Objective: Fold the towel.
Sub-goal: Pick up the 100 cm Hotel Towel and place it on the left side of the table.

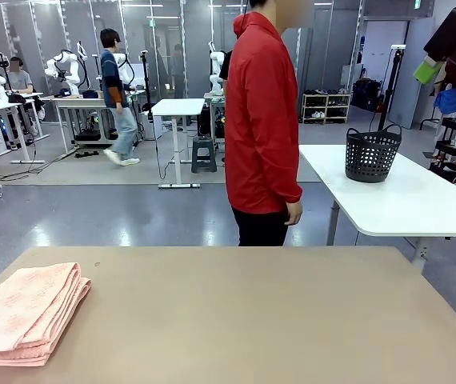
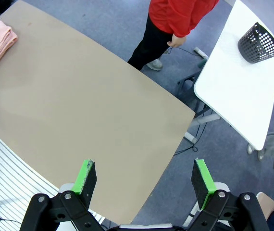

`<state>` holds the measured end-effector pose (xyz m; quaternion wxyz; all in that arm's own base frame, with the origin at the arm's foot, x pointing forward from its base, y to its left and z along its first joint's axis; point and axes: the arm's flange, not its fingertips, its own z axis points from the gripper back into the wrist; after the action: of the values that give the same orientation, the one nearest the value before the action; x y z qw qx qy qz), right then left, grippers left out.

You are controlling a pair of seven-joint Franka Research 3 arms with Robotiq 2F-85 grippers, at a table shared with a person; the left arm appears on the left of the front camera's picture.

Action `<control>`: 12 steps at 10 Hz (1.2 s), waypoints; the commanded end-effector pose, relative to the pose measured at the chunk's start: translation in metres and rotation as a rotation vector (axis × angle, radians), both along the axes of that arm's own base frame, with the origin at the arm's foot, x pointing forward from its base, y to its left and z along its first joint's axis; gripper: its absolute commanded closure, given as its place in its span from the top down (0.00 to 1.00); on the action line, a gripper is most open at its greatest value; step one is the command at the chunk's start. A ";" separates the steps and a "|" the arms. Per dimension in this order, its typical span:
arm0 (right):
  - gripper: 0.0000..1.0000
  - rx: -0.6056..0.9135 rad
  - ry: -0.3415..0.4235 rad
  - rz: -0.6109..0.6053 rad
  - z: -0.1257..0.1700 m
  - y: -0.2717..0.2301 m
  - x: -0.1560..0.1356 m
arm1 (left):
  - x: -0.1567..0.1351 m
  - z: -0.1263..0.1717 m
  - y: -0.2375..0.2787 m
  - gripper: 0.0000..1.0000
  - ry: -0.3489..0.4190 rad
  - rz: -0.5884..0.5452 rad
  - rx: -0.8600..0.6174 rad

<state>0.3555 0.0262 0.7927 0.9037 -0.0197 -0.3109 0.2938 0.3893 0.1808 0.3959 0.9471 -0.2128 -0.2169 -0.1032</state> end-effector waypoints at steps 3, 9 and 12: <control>1.00 -0.003 -0.003 0.003 0.001 -0.001 0.000 | 0.004 0.001 0.004 1.00 0.000 -0.012 0.007; 1.00 -0.003 -0.003 0.003 0.001 -0.001 0.000 | 0.004 0.001 0.004 1.00 0.000 -0.012 0.007; 1.00 -0.003 -0.003 0.003 0.001 -0.001 0.000 | 0.004 0.001 0.004 1.00 0.000 -0.012 0.007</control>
<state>0.3555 0.0262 0.7927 0.9037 -0.0197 -0.3109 0.2938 0.3893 0.1808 0.3959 0.9470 -0.2131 -0.2169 -0.1032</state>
